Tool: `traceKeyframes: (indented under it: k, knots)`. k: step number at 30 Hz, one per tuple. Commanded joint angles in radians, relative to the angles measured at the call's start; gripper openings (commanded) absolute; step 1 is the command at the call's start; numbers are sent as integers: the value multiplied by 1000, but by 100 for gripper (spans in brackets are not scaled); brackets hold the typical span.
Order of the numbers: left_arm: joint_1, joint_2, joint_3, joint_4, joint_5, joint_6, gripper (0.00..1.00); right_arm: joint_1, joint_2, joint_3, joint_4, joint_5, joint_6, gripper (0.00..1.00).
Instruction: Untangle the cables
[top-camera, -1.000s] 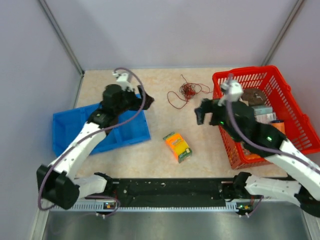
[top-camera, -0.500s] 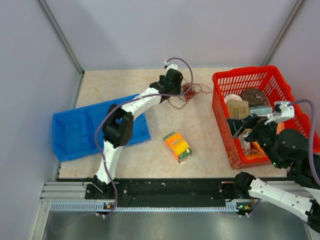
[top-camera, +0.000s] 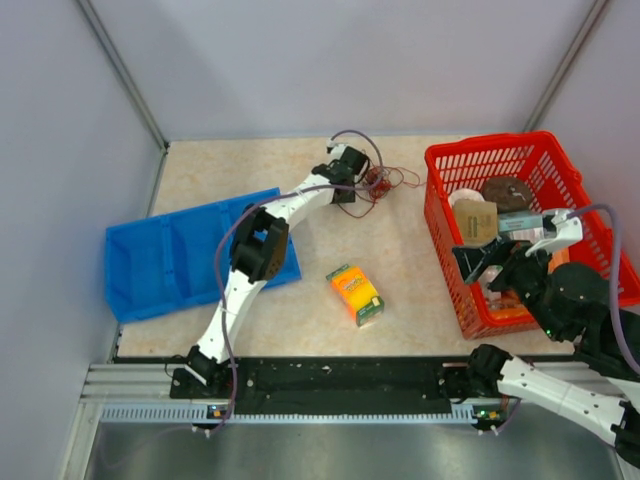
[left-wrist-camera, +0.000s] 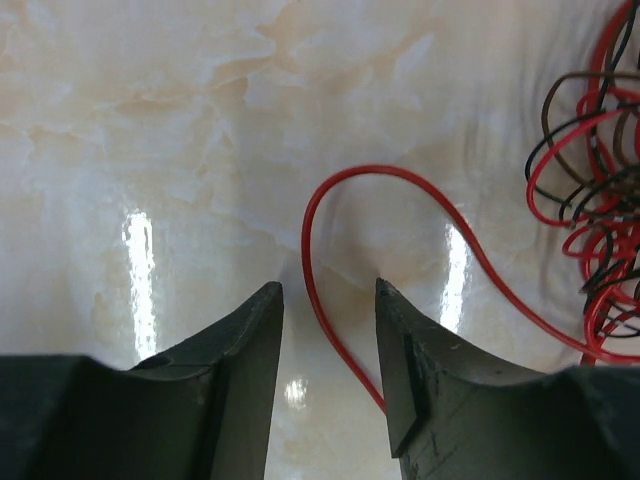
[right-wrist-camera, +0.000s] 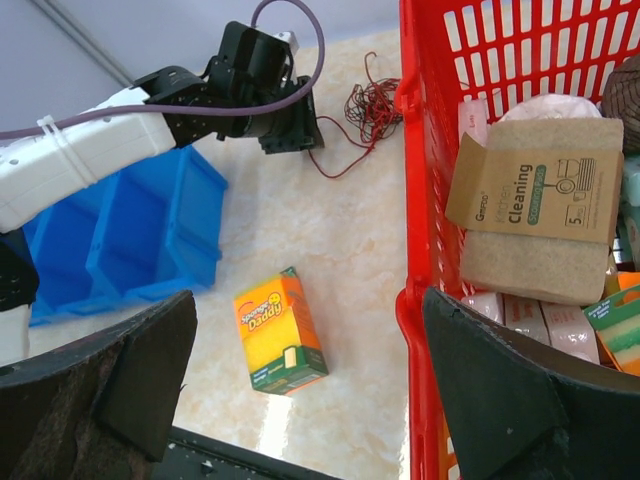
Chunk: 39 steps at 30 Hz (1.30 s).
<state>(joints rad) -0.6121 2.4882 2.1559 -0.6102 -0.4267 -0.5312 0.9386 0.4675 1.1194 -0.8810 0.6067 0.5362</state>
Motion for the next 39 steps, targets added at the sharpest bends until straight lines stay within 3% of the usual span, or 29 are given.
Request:
traceKeyframes:
  k: [1,5,8,11,18,22,26,29,33,39]
  knots:
    - [46,60,117,-89,97,-67,43,2,-16,-6,10,-5,7,93]
    - [51,89,154,-135,118,-93,25,2,-24,-18,8,-8,18,93]
    - [58,86,145,-123,150,-80,20,0,-24,-23,10,-21,25,93]
    - [64,17,49,-67,210,-36,0,0,-20,-27,13,-31,30,93]
    - [64,-486,-422,236,262,106,0,0,166,-1,37,-117,-70,96]
    - [61,-717,-571,326,341,145,0,2,345,48,97,-124,-130,98]
    - [61,-912,-729,378,411,105,0,0,466,59,259,-114,-148,98]
    - [61,-1073,-821,394,410,76,0,-14,519,31,439,-120,-148,94]
    - [61,-1244,-895,357,362,51,0,-138,586,-9,586,-241,-122,76]
    - [61,-1423,-910,305,362,2,0,-189,704,-99,816,-367,-108,79]
